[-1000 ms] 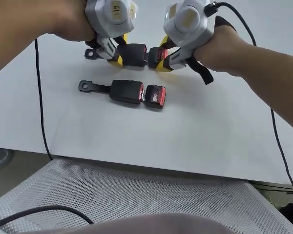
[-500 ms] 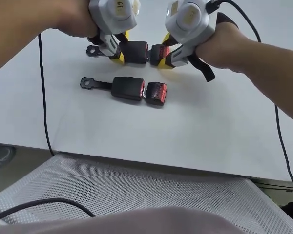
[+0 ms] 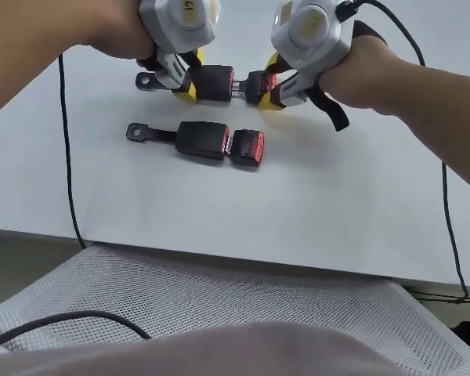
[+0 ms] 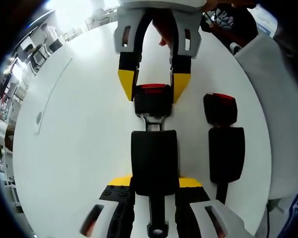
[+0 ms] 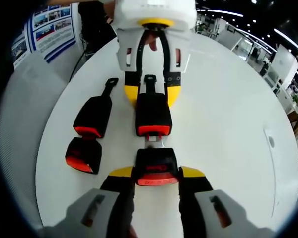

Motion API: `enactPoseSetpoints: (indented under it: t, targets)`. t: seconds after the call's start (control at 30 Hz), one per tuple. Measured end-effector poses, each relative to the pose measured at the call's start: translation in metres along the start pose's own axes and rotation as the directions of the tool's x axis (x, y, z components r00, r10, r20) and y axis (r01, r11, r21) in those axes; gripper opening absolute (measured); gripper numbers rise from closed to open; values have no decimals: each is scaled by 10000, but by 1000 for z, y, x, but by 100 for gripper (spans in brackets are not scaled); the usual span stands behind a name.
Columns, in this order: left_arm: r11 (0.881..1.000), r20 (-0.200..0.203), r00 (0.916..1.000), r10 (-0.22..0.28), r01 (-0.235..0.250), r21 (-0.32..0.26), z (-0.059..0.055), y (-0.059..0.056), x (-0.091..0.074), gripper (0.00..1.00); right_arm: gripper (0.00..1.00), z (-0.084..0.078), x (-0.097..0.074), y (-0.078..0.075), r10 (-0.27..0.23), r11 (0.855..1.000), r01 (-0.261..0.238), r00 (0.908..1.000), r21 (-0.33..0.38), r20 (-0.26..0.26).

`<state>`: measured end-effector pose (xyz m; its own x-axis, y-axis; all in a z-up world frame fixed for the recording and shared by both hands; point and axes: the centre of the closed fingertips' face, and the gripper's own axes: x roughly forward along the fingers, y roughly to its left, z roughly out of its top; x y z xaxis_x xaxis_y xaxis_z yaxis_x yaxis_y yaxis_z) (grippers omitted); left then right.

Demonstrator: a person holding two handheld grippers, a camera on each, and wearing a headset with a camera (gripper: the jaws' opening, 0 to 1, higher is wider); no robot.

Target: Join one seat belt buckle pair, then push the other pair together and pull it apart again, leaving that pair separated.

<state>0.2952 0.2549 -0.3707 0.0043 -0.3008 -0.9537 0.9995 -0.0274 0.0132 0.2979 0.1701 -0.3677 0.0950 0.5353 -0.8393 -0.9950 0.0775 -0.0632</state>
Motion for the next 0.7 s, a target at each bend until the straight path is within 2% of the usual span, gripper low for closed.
enactPoseSetpoints:
  t: [0.17, 0.3, 0.43, 0.47, 0.53, 0.7]
  targets:
    - [10000, -102, 9999, 22, -22, 40, -1, 1, 0, 31, 34, -2, -1, -1, -111, 9999, 110, 9998, 103, 193]
    - [10000, -145, 9999, 6, -6, 8, 0, 1, 0, 31, 34, -7, -4, -1, -183, 9998, 182, 9997, 100, 157]
    - [10000, -183, 9998, 35, -36, -39, 0, 0, 0, 31, 34, -25, -14, 0, -214, 9997, 214, 9998, 99, -15]
    - [10000, -179, 9998, 43, -43, -37, 0, 0, 0, 31, 34, -30, -18, 1, -189, 9994, 188, 9998, 294, 35]
    - [10000, -158, 9999, 59, -59, -24, 0, 1, 1, 31, 34, -35, -22, 2, -211, 9994, 210, 9998, 275, 9]
    - [10000, -143, 9999, 68, -69, -8, 0, 1, 2, 31, 35, -60, -40, 7, -333, 9990, 343, 9988, 285, -363]
